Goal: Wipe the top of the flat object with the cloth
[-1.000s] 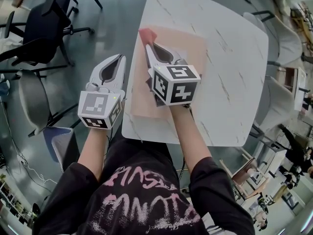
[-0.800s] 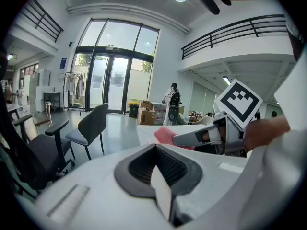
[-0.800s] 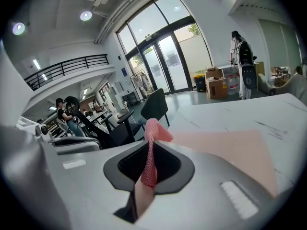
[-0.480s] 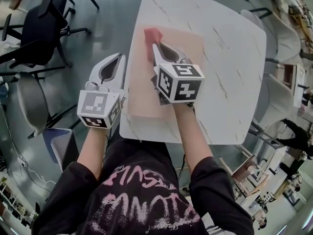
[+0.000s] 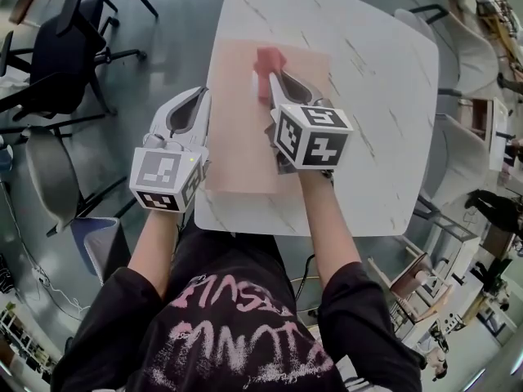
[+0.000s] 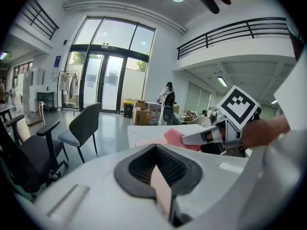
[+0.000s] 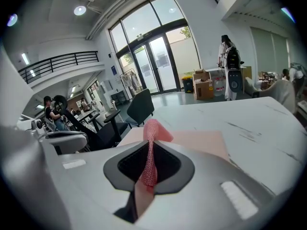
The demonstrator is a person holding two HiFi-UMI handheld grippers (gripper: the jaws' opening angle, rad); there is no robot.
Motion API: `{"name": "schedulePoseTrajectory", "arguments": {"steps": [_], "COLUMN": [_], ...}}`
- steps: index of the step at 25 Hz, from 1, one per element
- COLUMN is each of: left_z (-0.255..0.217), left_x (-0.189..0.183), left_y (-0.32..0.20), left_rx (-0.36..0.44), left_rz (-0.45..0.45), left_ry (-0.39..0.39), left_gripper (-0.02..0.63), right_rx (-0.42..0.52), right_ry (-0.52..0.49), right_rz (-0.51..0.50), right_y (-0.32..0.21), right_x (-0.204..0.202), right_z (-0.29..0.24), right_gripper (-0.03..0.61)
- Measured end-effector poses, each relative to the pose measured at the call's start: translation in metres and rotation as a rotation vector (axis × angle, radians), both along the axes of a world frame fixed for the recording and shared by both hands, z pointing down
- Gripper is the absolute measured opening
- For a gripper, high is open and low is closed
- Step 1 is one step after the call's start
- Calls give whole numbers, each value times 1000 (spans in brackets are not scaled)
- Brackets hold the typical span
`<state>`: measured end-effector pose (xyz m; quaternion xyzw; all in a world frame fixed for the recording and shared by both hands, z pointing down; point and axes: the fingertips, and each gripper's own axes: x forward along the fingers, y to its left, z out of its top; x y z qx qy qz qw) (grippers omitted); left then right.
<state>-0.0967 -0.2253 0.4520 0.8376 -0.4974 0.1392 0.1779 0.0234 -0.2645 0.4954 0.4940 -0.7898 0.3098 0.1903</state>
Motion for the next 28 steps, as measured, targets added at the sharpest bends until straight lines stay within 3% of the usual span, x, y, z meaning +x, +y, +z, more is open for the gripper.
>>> {"name": "schedulePoseTrajectory", "arguments": {"steps": [15,28], "left_z": [0,0], "left_x": [26,36], "left_y": [-2,-8], "left_rx": [-10,-3], "left_rz": [48,72], "left_ry": [-5,-7], "left_gripper": [2,2], "right_rx": [-19,-32], "right_ry": [76,123], "right_rz": [102,159], "right_y": [4,6], "right_x": [74,110], "right_z": [9,16], "right_gripper": [49,49]}}
